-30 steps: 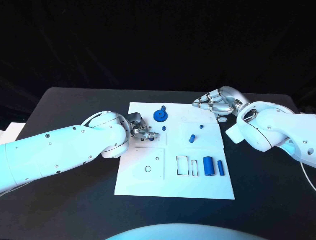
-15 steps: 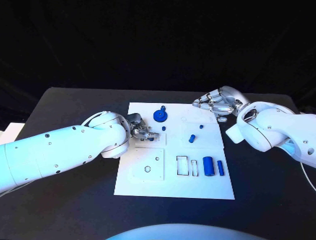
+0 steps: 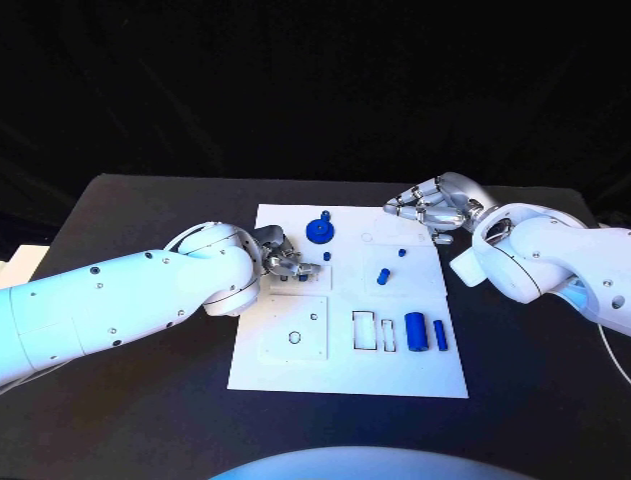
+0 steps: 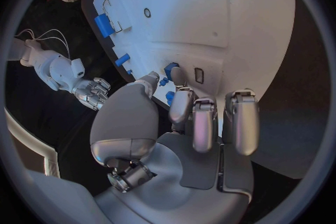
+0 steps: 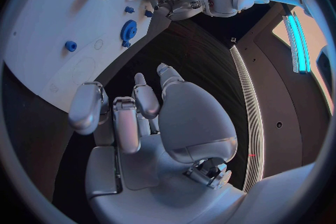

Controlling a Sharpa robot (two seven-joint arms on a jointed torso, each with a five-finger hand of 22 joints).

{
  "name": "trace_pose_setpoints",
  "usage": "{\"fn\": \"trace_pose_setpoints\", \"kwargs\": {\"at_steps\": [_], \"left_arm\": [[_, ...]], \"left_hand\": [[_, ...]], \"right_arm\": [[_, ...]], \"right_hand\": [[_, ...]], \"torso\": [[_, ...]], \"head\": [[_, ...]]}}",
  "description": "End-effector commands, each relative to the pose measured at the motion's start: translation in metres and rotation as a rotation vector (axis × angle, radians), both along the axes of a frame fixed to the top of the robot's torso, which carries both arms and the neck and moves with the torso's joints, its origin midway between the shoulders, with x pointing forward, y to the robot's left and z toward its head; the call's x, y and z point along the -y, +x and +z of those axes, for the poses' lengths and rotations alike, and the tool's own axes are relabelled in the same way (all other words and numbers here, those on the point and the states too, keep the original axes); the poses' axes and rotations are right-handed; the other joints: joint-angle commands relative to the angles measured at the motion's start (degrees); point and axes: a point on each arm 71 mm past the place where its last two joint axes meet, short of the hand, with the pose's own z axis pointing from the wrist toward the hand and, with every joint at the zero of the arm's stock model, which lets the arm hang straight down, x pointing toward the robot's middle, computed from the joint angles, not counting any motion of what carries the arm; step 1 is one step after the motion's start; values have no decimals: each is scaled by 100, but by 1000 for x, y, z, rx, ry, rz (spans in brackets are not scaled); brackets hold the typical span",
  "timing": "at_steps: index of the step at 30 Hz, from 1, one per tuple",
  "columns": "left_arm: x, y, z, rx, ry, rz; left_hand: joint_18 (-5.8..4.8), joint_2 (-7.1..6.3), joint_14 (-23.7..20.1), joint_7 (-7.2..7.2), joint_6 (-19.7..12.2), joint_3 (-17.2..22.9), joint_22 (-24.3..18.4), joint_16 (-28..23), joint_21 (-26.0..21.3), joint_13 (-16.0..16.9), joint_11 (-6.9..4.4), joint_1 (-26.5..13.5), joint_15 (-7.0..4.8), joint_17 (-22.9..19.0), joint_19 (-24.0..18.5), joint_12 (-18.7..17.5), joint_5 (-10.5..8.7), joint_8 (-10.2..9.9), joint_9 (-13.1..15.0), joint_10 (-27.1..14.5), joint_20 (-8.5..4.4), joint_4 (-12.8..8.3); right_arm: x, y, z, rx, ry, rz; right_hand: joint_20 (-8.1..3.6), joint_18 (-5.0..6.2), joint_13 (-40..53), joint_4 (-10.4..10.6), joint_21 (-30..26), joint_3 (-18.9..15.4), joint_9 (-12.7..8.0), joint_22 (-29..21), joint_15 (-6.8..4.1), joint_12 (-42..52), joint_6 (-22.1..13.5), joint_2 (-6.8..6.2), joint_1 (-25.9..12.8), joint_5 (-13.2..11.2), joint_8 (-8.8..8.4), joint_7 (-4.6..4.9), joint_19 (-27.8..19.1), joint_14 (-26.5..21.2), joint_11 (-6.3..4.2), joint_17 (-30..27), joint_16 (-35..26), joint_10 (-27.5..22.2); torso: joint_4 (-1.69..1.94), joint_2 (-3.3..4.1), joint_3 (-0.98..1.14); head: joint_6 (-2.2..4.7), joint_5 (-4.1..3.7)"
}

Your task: Assemble the parts on the task board

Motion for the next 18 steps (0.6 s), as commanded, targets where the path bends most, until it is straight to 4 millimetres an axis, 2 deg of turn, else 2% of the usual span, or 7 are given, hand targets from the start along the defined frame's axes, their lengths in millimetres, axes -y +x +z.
{"fn": "trace_pose_setpoints", "kwargs": {"at_steps": [1, 10, 14, 16, 18], "left_arm": [[1, 0, 1, -1, -10, 4], [-5, 0, 3, -9, -2, -1], [-6, 0, 12, -14, -24, -16], [-7, 1, 18, -17, -44, -27], [-8, 5, 29, -37, -83, -49]], "left_hand": [[-57, 1, 594, -11, 41, -29, 1125, 14, 31, 4, -9, -43, -50, 1508, 394, 40, 32, 33, 5, 22, -37, -3], [-55, 17, 594, -14, 38, -30, 1120, 14, 27, -11, -12, -28, -52, 1508, 391, 27, 34, 37, 15, 17, -40, -12], [-41, 17, 594, -9, 3, -43, 1068, 14, -12, -70, -9, 0, -55, 1508, 360, -24, 27, 28, 28, -15, -42, -15], [-12, -4, 594, 24, -110, -104, 960, 14, -94, -176, 13, 17, -48, 1508, 295, -123, 25, -14, 45, -91, -41, -12], [77, 34, 594, 136, -401, -289, 619, 14, -363, -505, 105, 7, 19, 1508, 82, -430, 26, -187, 7, -341, -1, -13]], "right_arm": [[-1, 0, 0, 4, 2, 10], [1, 0, -2, -7, -1, 6], [2, 1, -2, -9, -2, 2], [3, 1, -2, -10, -3, -1], [3, 2, -3, -13, -3, -1]], "right_hand": [[8, 103, 0, 29, -34, -5, 6, -5, -18, 4, -42, 0, -76, 27, 12, 17, -22, 468, -1, 935, -24, -40], [8, 102, 3, 43, -34, -21, 6, -3, -18, 9, -53, 1, -82, 33, 8, 18, -20, 469, 0, 941, -21, -39], [8, 102, 3, 43, -34, -21, 6, -3, -18, 9, -53, 1, -82, 33, 8, 18, -20, 469, 0, 941, -21, -39], [8, 102, 3, 43, -34, -21, 6, -3, -18, 9, -53, 1, -82, 33, 8, 18, -20, 469, 0, 941, -21, -39], [8, 103, 0, 49, -37, -28, 5, -9, -17, 6, -57, 1, -84, 35, 6, 19, -23, 468, 1, 937, -23, -41]], "torso": [[-6, 0, 3], [-2, -4, 6], [4, -1, -5], [5, -5, -2], [3, -6, 5]], "head": [[4, 7], [11, 22], [29, 42], [29, 46], [30, 63]]}}
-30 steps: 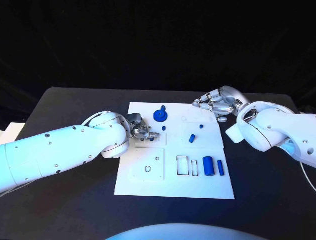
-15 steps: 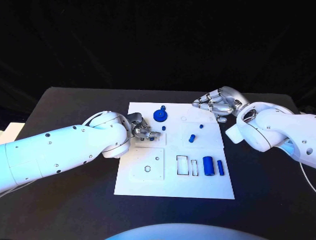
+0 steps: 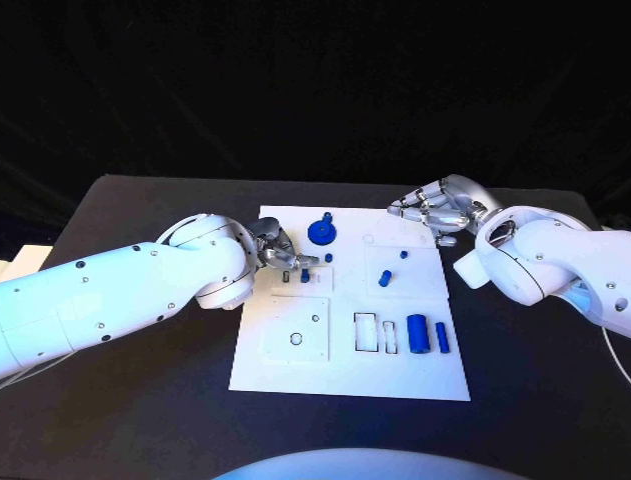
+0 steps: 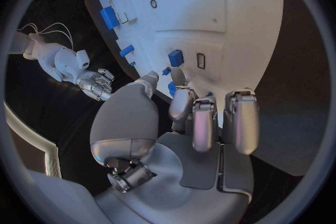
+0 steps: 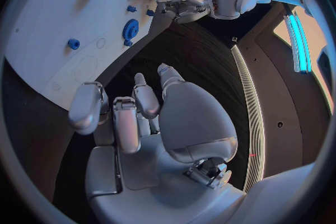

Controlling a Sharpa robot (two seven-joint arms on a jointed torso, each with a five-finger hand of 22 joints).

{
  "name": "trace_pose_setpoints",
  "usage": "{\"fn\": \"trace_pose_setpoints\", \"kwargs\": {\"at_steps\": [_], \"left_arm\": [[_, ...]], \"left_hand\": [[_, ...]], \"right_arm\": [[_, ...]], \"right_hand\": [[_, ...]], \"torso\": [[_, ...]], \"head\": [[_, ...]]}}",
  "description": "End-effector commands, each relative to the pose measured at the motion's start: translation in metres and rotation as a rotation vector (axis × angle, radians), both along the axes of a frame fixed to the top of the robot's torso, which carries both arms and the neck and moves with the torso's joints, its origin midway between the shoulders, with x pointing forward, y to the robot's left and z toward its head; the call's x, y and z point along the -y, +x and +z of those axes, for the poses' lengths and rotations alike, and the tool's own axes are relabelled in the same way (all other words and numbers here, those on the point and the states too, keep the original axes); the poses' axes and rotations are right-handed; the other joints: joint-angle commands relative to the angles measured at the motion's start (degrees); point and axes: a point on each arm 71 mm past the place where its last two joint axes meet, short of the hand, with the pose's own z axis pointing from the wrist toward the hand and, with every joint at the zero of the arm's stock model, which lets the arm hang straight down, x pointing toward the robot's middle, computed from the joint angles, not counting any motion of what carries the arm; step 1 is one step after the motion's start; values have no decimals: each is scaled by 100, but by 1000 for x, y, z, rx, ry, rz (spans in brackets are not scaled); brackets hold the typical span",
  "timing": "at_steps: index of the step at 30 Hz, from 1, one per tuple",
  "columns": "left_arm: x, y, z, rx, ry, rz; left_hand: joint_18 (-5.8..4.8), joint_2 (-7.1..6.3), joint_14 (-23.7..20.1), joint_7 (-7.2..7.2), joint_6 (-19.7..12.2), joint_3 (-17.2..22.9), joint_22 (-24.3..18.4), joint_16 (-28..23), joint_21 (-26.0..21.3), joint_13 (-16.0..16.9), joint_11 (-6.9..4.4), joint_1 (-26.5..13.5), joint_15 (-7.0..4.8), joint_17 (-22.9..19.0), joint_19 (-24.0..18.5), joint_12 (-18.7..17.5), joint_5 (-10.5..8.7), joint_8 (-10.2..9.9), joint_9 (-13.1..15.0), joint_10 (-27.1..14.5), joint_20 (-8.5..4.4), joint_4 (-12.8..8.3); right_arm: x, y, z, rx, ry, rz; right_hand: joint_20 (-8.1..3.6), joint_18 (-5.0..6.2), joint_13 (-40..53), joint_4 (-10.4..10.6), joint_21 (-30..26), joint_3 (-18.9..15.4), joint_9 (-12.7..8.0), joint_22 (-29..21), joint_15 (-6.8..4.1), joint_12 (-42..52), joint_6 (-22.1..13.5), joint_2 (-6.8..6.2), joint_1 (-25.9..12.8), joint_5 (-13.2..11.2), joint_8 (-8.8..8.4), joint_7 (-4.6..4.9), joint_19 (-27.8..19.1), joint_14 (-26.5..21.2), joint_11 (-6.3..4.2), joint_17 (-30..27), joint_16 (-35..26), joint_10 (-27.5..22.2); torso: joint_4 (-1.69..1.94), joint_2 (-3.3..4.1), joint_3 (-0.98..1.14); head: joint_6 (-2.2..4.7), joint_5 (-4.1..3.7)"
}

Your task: Assemble the parts on the task board

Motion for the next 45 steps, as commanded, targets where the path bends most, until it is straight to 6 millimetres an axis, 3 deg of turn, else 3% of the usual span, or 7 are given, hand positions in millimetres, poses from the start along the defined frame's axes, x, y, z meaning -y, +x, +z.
{"fn": "trace_pose_setpoints", "kwargs": {"at_steps": [1, 3, 6, 12, 15, 20, 45], "left_arm": [[2, 3, 12, -67, -62, -70], [-2, 9, 21, -88, -77, -83], [-11, 21, 36, -101, -73, -89], [-31, 53, 61, -109, -16, -65], [-36, 66, 65, -112, 42, -58], [-37, 82, 63, -123, 154, -43], [-19, 104, 35, -148, 274, -28]], "left_hand": [[109, 74, 614, 138, -330, -213, 450, 14, -349, -430, 123, 19, 78, 1509, -41, -406, 19, -232, -81, -331, 48, -8], [171, 135, 614, 293, -622, -428, 188, 14, -579, -757, 252, -5, 179, 1509, -214, -705, 2, -530, -266, -586, 135, -14], [222, 196, 614, 406, -657, -762, 25, 14, -745, -944, 348, 89, 295, 1509, -313, -854, 0, -802, -550, -731, 236, -7], [226, 286, 614, 413, -552, -1036, 14, 14, -778, -968, 367, 184, 299, 1509, -305, -840, -14, -892, -721, -735, 278, -15], [225, 352, 614, 405, -499, -1106, 24, 14, -777, -964, 362, 241, 296, 1509, -293, -822, -12, -901, -769, -725, 280, -18], [229, 405, 614, 407, -445, -1250, 9, 14, -817, -1008, 363, 792, 296, 1509, -291, -827, -5, -960, -911, -752, 279, -38], [119, 642, 614, 282, -158, -1656, 451, 14, -455, -612, 253, 845, 204, 1509, 8, -396, -11, -759, -897, -402, 199, -12]], "right_arm": [[-1, 0, -1, -9, 0, 10], [-2, 0, -1, -11, 0, 10], [-3, 1, -2, -14, 1, 12], [-4, 2, -3, -17, 2, 12], [-5, 2, -3, -17, 2, 13], [-6, 3, -3, -17, 0, 9], [-12, 4, -5, -23, 8, 12]], "right_hand": [[8, 104, -3, 29, -39, -8, 7, -13, -17, 4, -40, 1, -39, 36, 5, -1, -25, 468, 1, 935, -25, -43], [8, 106, -3, 37, -45, -21, 3, -25, -15, 5, -65, 1, -37, 43, -7, 4, -30, 466, 4, 927, -30, -44], [10, 106, -1, 45, -47, -34, -1, -28, -12, 8, -93, 3, -31, 48, -20, 11, -31, 465, 9, 925, -32, -44], [12, 106, 0, 52, -49, -43, -4, -30, -9, 10, -113, 6, -25, 51, -29, 16, -32, 465, 13, 926, -32, -45], [12, 106, 1, 52, -49, -44, -5, -29, -9, 11, -117, 8, -23, 52, -30, 16, -32, 465, 14, 926, -32, -45], [15, 106, 5, 48, -51, -45, -5, -31, -6, 17, -133, 25, 12, 65, -35, 20, -33, 466, 17, 932, -28, -43], [25, 108, -2, 82, -59, -76, 3, -42, 5, 17, -146, 93, 59, 74, -29, 32, -38, 463, 29, 921, -36, -54]], "torso": [[-3, -3, 1], [-4, -1, -4], [-8, 1, 4], [14, -1, -2], [10, 2, -4], [-5, 16, -14], [-10, 15, -5]], "head": [[9, 60], [13, 78], [33, 95], [81, 80], [94, 110], [131, 184], [206, 240]]}}
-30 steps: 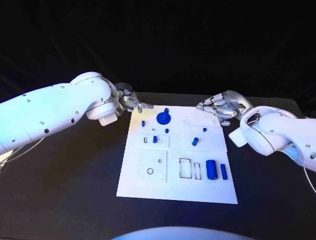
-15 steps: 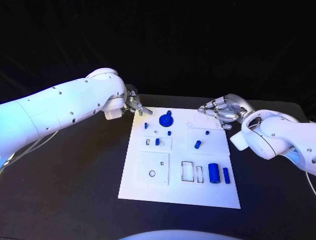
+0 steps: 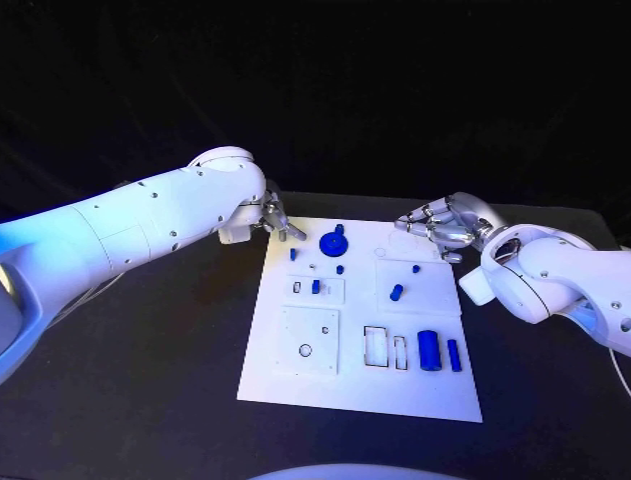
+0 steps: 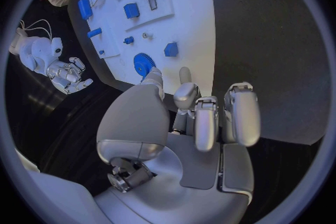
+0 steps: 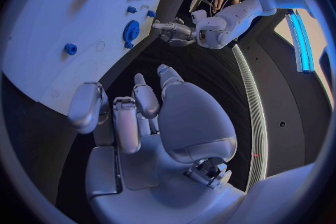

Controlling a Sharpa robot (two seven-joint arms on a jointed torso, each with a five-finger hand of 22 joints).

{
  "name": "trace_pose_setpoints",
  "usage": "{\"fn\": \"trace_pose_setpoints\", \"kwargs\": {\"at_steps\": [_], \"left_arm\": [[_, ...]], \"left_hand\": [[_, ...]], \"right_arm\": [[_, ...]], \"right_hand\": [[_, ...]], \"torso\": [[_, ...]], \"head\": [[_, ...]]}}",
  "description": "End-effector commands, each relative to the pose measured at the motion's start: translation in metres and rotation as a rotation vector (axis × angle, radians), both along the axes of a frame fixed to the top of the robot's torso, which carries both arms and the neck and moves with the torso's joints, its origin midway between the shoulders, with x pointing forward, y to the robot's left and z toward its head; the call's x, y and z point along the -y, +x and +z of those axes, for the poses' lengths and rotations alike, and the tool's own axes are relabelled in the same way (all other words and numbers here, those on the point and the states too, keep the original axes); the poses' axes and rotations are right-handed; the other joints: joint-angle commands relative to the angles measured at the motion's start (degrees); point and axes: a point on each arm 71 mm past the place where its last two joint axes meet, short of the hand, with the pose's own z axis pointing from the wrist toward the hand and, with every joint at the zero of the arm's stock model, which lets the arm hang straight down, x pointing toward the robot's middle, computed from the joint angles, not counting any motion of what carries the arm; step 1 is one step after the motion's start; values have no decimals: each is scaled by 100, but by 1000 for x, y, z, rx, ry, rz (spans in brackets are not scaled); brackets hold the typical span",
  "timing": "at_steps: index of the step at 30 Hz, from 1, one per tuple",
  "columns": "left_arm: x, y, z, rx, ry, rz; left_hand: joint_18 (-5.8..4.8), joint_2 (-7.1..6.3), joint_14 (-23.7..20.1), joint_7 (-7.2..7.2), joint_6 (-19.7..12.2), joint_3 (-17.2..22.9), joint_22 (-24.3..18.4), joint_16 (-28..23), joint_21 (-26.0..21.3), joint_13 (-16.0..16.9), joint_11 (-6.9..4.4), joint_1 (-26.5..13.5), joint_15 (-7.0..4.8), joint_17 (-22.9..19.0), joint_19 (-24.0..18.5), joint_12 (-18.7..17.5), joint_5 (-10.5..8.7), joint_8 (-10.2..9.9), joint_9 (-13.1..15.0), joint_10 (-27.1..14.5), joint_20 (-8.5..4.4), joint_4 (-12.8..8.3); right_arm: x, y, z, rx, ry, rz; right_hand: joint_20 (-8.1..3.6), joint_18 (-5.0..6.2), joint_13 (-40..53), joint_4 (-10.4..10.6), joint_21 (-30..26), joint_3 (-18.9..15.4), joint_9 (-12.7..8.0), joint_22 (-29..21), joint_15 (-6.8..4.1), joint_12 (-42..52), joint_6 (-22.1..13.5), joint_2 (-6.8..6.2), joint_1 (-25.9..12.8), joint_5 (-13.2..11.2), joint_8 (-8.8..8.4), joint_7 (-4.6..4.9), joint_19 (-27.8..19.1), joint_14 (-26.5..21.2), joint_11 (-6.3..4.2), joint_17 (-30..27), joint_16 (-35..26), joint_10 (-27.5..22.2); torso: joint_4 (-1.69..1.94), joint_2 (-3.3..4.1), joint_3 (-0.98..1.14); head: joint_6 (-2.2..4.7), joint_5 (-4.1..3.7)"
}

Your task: Assemble the parts on the task board

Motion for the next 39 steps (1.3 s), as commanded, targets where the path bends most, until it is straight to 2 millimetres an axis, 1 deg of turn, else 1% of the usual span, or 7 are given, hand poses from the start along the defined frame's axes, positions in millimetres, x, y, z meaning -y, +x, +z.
{"fn": "trace_pose_setpoints", "kwargs": {"at_steps": [1, 7, 12, 16, 20, 26, 39], "left_arm": [[3, 0, -5, -22, 21, -21], [1, 0, -11, -33, 38, -7], [2, 0, -15, -39, 38, -10], [4, -1, -16, -48, 24, -15], [5, -1, -16, -49, 14, -17], [5, -1, -16, -44, 6, -16], [7, -4, -17, -75, -5, -44]], "left_hand": [[-69, 53, 613, 3, 50, -60, 459, 14, 34, 32, -12, -32, -46, 1506, 56, 38, -10, 39, 21, 63, -12, -1], [-74, 79, 613, -6, 57, -81, 481, 14, 52, 46, -19, -30, -52, 1506, 70, 54, -6, 60, 36, 73, -18, -8], [-76, 101, 613, -11, 59, -79, 490, 14, 59, 52, -23, -12, -56, 1506, 75, 61, 0, 72, 47, 77, -22, -12], [-77, 120, 613, -15, 61, -76, 494, 14, 61, 56, -27, 1, -59, 1506, 78, 67, 2, 85, 57, 80, -25, -12], [-78, 142, 613, -22, 69, -75, 499, 14, 64, 65, -32, 14, -63, 1506, 80, 77, 2, 105, 73, 86, -29, -12], [-85, 183, 613, -32, 79, -75, 529, 14, 88, 85, -41, 23, -70, 1506, 97, 98, 1, 138, 101, 101, -36, -9], [-87, 239, 613, -49, 79, -51, 538, 14, 92, 73, -57, 83, -83, 1506, 102, 96, 12, 186, 152, 101, -49, -19]], "right_arm": [[-2, 0, -1, -7, 2, 9], [-2, 0, -1, -11, 2, 10], [-2, 0, -2, -13, 1, 9], [-2, 0, -2, -14, 1, 11], [-3, 0, -2, -16, 1, 13], [-4, 0, -3, -17, 1, 15], [-4, 0, -3, -18, 0, 15]], "right_hand": [[4, 108, -2, 26, -36, -19, 6, -7, 5, 17, -33, 40, 4, 20, -29, 1, -17, 463, 8, 919, -36, -33], [4, 107, 3, 28, -36, -22, 6, -7, 5, 21, -33, 40, 3, 18, -29, 1, -17, 464, 9, 923, -34, -30], [5, 107, 3, 30, -36, -26, 6, -6, 6, 22, -33, 38, 2, 15, -29, 1, -17, 464, 9, 925, -32, -30], [5, 107, 2, 32, -36, -28, 6, -7, 6, 22, -33, 38, 2, 14, -28, 1, -17, 464, 9, 924, -33, -30], [5, 107, 2, 32, -36, -28, 6, -7, 6, 22, -33, 38, 2, 14, -28, 1, -17, 464, 9, 924, -33, -30], [5, 107, 2, 32, -36, -28, 6, -7, 6, 22, -33, 38, 2, 14, -28, 1, -17, 464, 9, 924, -33, -30], [7, 106, 18, 24, -33, -46, 9, 1, 7, 40, -35, 29, 30, 5, -25, 0, -13, 466, 8, 933, -27, -20]], "torso": [[-2, -2, 7], [4, -5, 3], [7, -6, 7], [9, -4, 7], [0, -6, 9], [7, -6, 10], [3, -3, 9]], "head": [[2, 2], [-10, 3], [-15, -5], [-10, -8], [-15, 1], [-22, -4], [-18, -8]]}}
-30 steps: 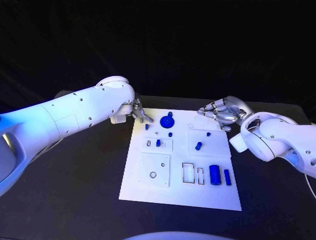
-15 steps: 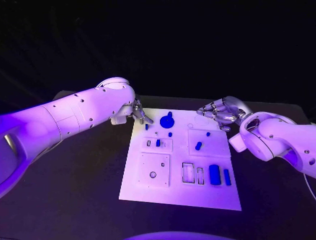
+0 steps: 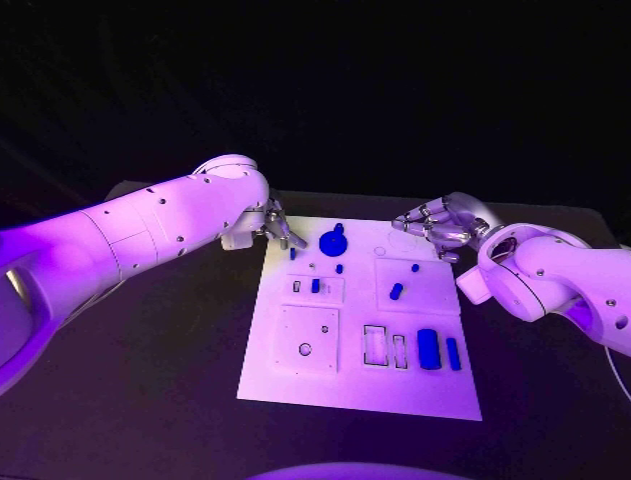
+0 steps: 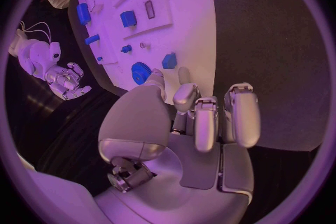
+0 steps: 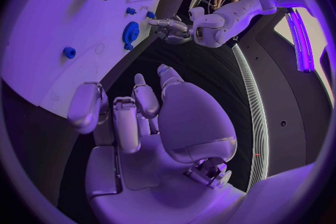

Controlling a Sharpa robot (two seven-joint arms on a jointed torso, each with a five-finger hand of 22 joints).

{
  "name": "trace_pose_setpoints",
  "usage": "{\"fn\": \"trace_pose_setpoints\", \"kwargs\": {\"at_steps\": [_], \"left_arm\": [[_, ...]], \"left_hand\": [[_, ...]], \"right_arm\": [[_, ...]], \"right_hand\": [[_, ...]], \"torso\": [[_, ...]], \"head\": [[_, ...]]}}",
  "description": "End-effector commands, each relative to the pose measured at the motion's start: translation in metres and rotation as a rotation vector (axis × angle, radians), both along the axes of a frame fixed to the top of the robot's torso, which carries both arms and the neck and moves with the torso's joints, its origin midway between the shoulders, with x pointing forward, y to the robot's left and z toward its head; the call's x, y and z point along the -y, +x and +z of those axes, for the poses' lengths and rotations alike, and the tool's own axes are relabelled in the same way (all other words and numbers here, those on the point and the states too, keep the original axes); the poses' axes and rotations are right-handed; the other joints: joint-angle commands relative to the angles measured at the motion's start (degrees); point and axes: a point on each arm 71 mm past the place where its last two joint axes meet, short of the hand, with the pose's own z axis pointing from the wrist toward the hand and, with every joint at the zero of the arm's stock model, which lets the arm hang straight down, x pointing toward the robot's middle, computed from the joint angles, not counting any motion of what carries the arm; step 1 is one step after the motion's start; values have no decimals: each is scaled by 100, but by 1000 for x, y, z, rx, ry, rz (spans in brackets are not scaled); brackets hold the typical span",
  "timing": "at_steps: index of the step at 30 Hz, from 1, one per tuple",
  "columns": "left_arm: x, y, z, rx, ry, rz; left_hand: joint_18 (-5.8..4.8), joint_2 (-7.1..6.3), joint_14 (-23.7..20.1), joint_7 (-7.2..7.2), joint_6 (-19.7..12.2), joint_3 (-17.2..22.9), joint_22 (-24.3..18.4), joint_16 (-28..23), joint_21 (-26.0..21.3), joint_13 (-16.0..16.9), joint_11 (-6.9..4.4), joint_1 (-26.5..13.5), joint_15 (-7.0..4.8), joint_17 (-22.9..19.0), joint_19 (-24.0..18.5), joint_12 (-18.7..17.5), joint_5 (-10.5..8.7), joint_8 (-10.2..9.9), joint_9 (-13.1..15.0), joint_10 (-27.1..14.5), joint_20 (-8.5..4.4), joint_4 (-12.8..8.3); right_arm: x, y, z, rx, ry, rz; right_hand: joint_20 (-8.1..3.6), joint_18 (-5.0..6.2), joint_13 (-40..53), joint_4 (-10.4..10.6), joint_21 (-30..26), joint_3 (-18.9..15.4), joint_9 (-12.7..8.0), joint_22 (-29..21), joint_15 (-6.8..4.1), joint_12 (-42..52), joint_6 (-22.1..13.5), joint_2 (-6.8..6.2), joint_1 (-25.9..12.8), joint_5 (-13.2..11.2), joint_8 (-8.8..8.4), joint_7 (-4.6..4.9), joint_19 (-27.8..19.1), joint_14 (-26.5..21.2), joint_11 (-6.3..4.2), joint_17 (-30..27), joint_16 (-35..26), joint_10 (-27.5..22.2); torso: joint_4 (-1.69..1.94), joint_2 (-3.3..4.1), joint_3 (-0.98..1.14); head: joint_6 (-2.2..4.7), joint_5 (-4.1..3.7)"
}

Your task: Assemble the parts on the task board

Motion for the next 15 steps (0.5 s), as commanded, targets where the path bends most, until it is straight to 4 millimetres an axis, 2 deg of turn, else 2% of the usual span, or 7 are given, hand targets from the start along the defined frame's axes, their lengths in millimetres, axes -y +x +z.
{"fn": "trace_pose_setpoints", "kwargs": {"at_steps": [1, 11, 15], "left_arm": [[3, -2, -1, -30, -14, -30], [1, -4, -2, -39, -17, -30], [1, -5, -2, -45, -16, -35]], "left_hand": [[-87, 31, 614, -7, 37, 1, 540, 14, 27, -6, -8, 8, -41, 1509, 82, 18, 12, 29, 6, 11, -29, -22], [-85, 21, 614, -8, 31, -3, 533, 14, 19, -14, -8, -4, -43, 1509, 78, 12, 8, 38, 19, 7, -32, -11], [-85, 19, 614, -8, 30, -5, 535, 14, 20, -7, -8, -8, -44, 1509, 79, 18, 8, 40, 21, 10, -32, -9]], "right_arm": [[-1, -1, -1, -7, -3, 14], [-1, 0, -2, -8, -5, 12], [-1, 0, -2, -9, -5, 13]], "right_hand": [[7, 106, 8, 7, -33, -34, 11, 5, 7, 41, -35, 27, 35, 4, -25, 0, -13, 466, 8, 935, -28, -20], [8, 106, 8, 2, -32, -39, 12, 7, 7, 41, -36, 24, 47, 1, -24, 0, -12, 466, 8, 935, -27, -21], [8, 106, 11, 1, -33, -41, 12, 5, 7, 45, -35, 25, 53, -1, -23, 0, -13, 467, 8, 940, -24, -19]], "torso": [[-3, 3, 1], [2, 0, 2], [1, 2, -2]], "head": [[-4, 4], [-18, 2], [-19, -32]]}}
